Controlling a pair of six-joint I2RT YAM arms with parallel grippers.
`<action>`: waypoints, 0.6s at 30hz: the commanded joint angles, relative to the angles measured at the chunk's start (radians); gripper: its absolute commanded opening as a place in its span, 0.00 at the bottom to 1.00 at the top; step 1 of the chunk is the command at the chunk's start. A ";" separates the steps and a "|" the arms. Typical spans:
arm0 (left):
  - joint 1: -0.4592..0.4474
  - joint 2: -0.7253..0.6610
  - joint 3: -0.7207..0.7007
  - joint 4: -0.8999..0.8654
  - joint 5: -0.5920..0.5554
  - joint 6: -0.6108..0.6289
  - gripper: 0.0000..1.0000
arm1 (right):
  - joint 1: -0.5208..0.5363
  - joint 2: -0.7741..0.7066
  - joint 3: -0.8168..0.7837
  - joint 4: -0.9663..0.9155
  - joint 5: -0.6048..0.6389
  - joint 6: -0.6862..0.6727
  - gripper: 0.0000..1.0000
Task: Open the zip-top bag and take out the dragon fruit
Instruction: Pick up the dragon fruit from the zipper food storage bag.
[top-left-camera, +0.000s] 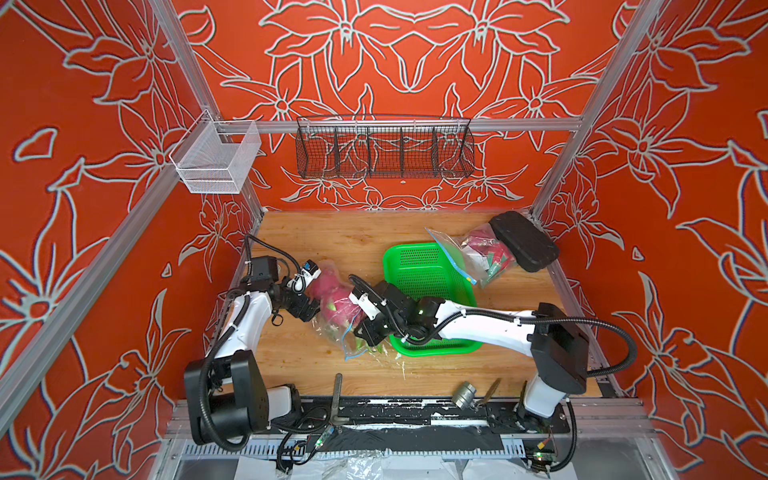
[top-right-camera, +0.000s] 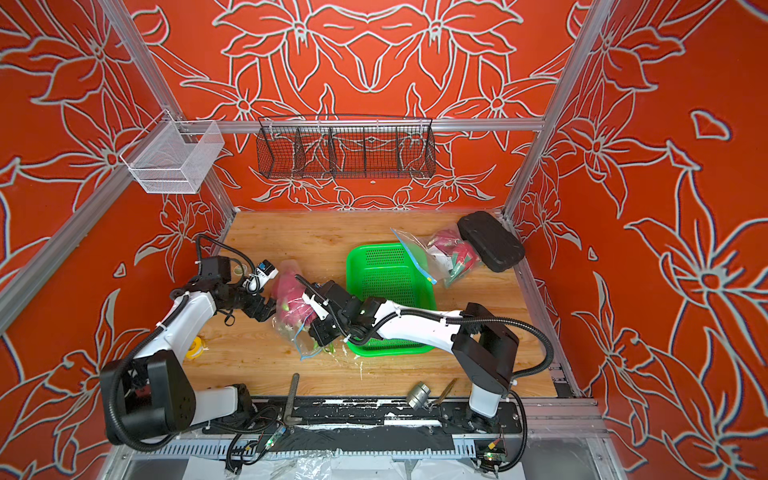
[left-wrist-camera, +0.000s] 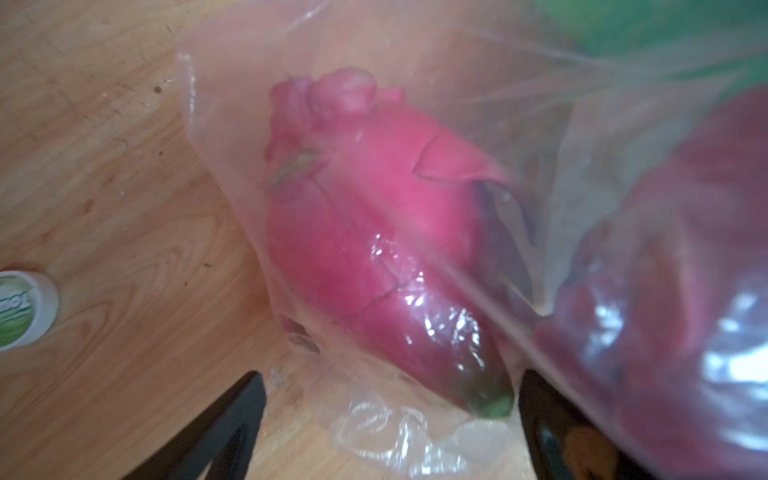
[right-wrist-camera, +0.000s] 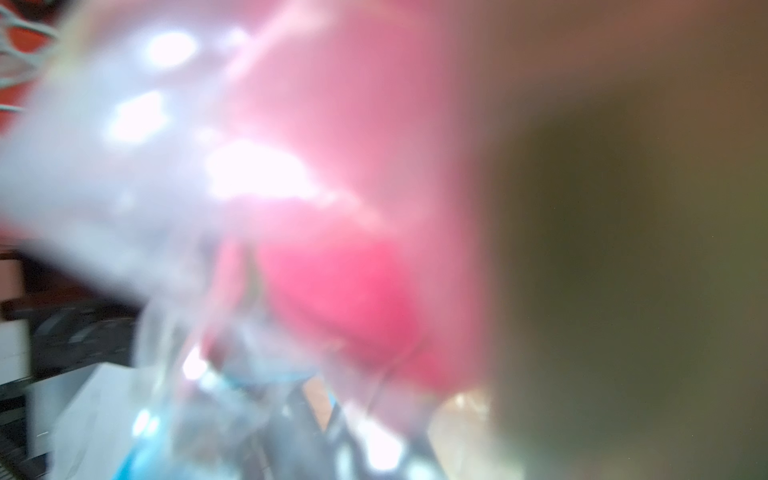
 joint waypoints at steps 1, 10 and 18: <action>-0.047 0.056 -0.008 0.114 -0.050 -0.082 0.86 | -0.008 -0.047 -0.009 0.124 -0.147 0.026 0.00; -0.078 0.206 -0.020 0.263 -0.345 -0.120 0.48 | -0.016 -0.166 -0.162 0.105 -0.201 0.036 0.00; -0.083 0.284 -0.012 0.277 -0.466 -0.096 0.40 | -0.014 -0.330 -0.236 -0.144 -0.239 -0.067 0.00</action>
